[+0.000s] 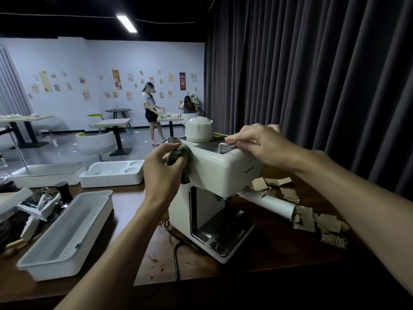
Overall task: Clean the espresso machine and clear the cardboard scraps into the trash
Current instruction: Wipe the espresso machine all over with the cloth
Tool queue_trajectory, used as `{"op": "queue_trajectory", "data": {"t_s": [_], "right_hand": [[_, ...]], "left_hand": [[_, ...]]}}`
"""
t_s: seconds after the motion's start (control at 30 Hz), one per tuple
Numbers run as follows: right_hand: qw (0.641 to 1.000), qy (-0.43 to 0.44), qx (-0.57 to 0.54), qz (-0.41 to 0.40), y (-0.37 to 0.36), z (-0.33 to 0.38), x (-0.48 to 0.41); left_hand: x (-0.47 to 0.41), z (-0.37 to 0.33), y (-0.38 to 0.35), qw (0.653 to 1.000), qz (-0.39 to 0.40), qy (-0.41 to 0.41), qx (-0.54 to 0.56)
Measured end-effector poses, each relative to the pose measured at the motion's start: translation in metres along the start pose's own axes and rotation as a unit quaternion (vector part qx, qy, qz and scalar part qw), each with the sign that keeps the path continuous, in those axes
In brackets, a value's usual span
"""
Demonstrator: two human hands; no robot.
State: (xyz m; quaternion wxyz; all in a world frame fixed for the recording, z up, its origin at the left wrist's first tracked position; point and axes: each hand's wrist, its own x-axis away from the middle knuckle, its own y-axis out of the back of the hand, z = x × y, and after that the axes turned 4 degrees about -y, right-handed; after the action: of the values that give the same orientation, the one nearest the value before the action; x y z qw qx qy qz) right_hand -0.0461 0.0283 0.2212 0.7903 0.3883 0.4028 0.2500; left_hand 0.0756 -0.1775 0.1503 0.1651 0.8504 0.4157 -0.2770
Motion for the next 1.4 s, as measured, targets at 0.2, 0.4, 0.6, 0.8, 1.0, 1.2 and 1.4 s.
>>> {"op": "queue_trajectory", "data": {"t_s": [0.2,0.4,0.6,0.8,1.0,1.2,1.4], "right_hand": [[0.998,0.021,-0.052,-0.031,-0.007,0.011,-0.014],[0.991,0.033,-0.106,-0.080,-0.038,0.042,-0.030],[0.986,0.003,-0.110,-0.126,-0.050,0.049,-0.039],[0.979,-0.025,-0.091,-0.180,-0.069,0.076,-0.046],[0.978,-0.017,-0.161,-0.130,-0.066,0.091,-0.038],[0.945,0.103,-0.312,0.008,-0.033,0.094,0.004],[0.964,0.115,-0.201,-0.134,-0.038,0.087,0.015]], "left_hand": [[-0.008,-0.009,0.005,0.999,0.003,0.034,0.022],[-0.018,-0.019,0.039,0.997,0.011,0.034,0.070],[-0.018,-0.040,0.049,0.994,0.059,-0.008,0.088],[-0.021,-0.048,0.052,0.996,0.032,-0.030,0.076],[-0.005,-0.050,0.064,0.995,0.034,-0.068,0.057],[-0.001,-0.070,0.047,0.995,0.021,-0.098,0.006],[0.002,-0.084,0.022,0.996,0.054,-0.073,0.017]]}}
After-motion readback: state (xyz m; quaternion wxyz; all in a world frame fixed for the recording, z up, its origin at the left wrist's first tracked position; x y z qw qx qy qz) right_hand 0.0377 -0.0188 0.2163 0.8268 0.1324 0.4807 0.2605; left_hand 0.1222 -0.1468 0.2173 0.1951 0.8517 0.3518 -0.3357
